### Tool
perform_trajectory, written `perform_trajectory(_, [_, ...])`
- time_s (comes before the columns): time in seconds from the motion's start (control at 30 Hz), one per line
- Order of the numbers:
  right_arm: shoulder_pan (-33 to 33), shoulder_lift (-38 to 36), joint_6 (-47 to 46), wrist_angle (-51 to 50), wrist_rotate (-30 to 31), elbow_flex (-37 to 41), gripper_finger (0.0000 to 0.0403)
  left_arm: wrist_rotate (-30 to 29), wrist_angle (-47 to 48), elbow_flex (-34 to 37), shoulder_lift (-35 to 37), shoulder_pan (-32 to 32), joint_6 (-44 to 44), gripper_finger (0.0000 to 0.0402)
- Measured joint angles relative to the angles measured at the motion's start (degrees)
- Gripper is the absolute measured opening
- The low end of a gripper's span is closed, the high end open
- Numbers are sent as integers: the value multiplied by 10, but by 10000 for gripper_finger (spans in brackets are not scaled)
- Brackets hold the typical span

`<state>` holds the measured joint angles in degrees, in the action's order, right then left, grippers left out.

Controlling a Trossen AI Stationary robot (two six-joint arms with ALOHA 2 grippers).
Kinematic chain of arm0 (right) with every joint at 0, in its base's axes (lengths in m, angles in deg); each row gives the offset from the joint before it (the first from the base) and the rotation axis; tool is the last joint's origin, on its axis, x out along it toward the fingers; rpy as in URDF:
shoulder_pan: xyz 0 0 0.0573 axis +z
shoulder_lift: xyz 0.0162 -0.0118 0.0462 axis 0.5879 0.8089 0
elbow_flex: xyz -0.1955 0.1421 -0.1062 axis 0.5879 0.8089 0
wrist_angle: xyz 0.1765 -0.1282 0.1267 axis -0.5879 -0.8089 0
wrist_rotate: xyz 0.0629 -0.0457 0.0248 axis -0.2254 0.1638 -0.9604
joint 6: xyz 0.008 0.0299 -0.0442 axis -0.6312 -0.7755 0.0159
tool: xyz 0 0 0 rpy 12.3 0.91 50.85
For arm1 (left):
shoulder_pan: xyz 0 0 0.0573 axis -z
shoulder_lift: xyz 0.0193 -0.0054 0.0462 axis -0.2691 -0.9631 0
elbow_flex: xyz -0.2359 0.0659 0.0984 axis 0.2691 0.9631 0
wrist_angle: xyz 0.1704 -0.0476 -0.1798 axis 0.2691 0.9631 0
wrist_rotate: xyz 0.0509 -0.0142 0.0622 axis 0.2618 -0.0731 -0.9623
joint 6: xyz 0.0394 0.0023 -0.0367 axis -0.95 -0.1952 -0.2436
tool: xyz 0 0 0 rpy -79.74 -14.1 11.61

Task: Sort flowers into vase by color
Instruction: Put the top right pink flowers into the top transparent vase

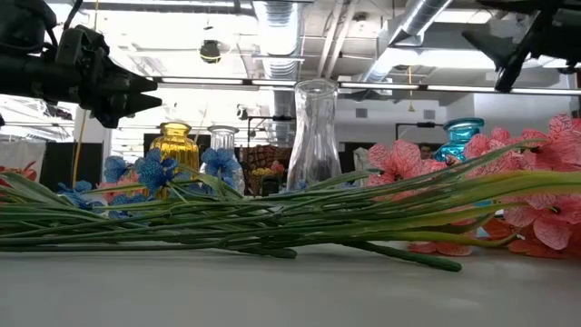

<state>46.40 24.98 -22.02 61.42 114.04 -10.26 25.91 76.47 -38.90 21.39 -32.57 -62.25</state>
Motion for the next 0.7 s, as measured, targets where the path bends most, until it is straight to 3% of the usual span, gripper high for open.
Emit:
perform_trajectory(0.27, [0,78,91,-52,41,-91,265,-4,0,0,0,0,0,221])
perform_trajectory(0.47, [0,163,95,-231,105,-205,265,-5,0,0,0,0,0,221])
perform_trajectory(0.7, [-29,262,52,-426,117,-350,265,-18,-2,0,0,0,0,221])
